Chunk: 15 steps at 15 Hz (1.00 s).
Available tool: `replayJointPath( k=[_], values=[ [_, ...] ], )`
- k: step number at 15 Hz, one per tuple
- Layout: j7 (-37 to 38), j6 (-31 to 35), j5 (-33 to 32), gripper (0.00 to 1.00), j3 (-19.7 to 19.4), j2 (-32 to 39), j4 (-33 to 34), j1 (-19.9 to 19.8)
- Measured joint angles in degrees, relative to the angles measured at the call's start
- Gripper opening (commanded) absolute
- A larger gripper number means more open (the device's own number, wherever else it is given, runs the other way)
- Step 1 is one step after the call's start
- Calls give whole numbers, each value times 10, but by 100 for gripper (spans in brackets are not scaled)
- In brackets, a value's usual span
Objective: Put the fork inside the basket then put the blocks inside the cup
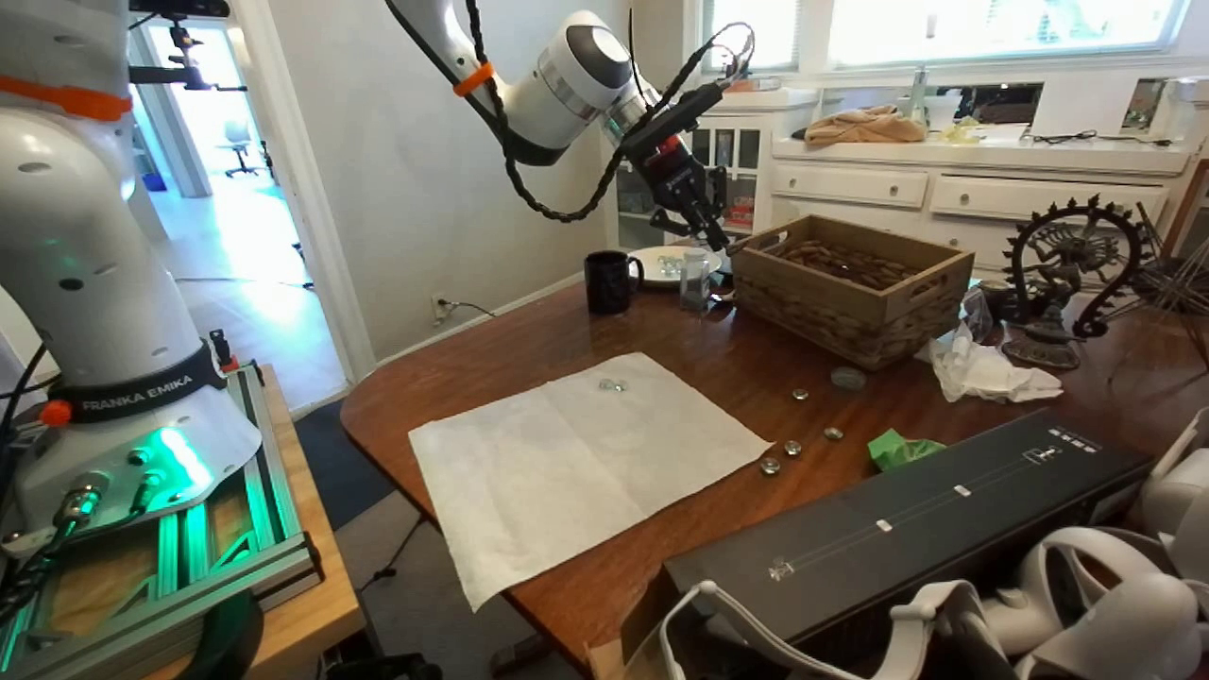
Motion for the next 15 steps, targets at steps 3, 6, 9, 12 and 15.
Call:
replayJointPath(
  k=[3,6,9,12,15],
  values=[
    [6,0,-1,2,8,8,35,-16],
    [7,0,0,2,10,27,106,-37],
    [2,0,5,2,20,57,176,-57],
    [-54,0,50,2,52,105,246,-76],
    [-135,-1,136,2,90,171,326,-98]
  ],
)
